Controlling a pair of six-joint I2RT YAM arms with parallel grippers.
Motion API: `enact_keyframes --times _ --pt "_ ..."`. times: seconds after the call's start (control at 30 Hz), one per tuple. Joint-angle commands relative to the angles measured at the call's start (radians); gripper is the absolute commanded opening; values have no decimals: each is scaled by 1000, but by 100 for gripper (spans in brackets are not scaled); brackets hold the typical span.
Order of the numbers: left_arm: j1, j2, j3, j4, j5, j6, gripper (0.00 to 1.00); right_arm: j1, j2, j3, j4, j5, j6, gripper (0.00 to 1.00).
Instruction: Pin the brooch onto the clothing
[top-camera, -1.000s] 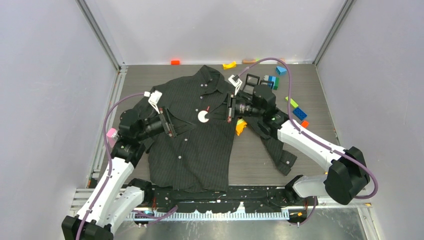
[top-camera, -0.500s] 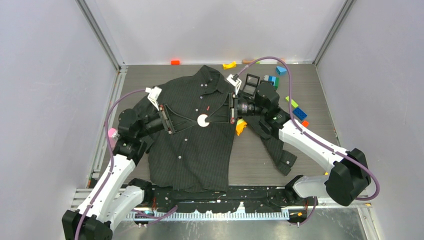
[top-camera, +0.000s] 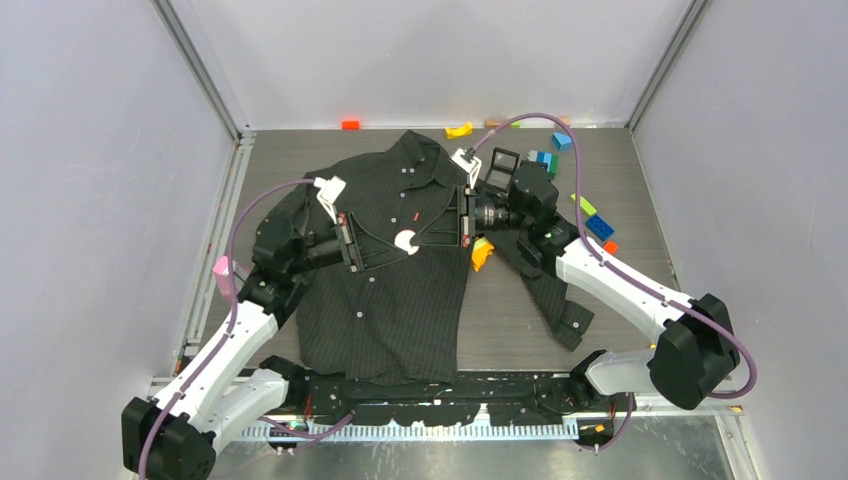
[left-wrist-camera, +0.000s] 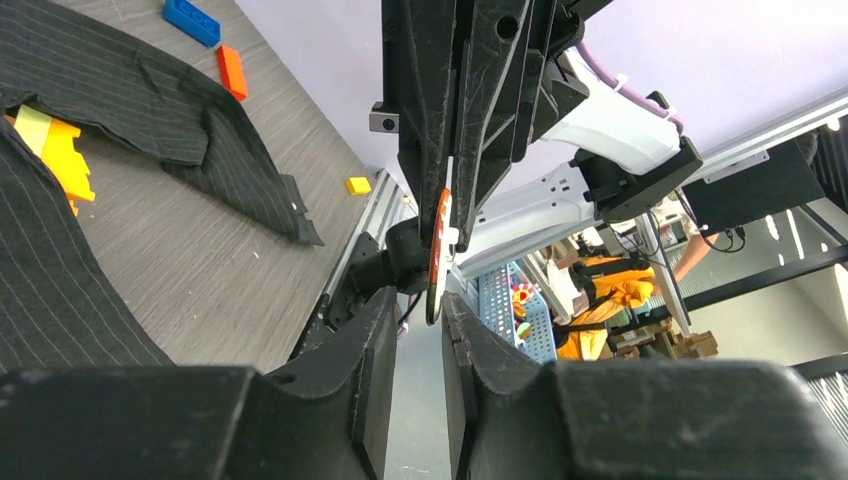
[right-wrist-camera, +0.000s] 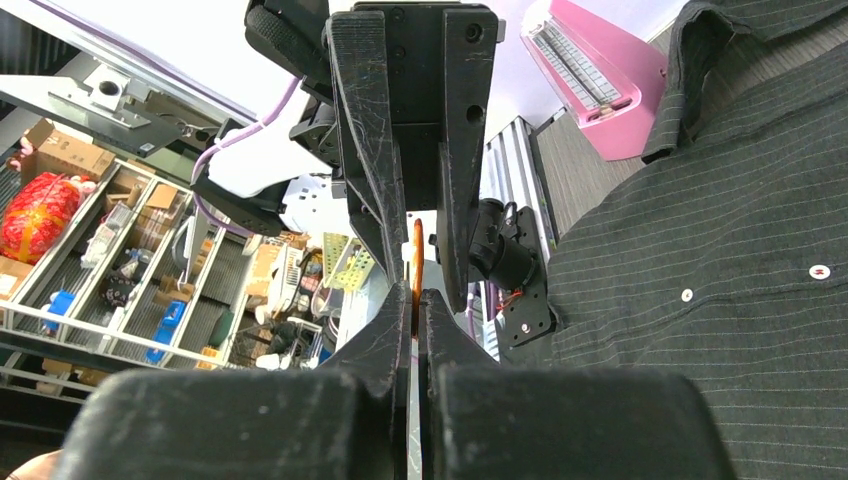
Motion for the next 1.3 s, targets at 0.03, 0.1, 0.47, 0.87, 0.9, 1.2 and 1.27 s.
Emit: enact_keyframes --times 0.03,0.1,0.47,0.87,0.9,1.2,1.27 --pt "-4 -6 21 63 -18 13 23 2 -3 39 58 -31 14 1" --pt "-4 -9 18 66 -20 12 21 2 -1 39 58 -34 14 1" --pt "-4 -16 6 95 -35 6 27 2 0 44 17 -44 -10 1" --pt "-4 -31 -14 104 -50 5 0 2 -18 49 -22 -26 -33 15" --pt "-4 -36 -16 107 -55 5 0 2 -22 46 -20 -23 -32 20" --pt "-4 -44 -18 129 -58 0 0 1 -38 22 6 -25 -5 48" --pt "-4 -42 -18 136 -56 -5 0 2 -37 18 4 -22 -7 46"
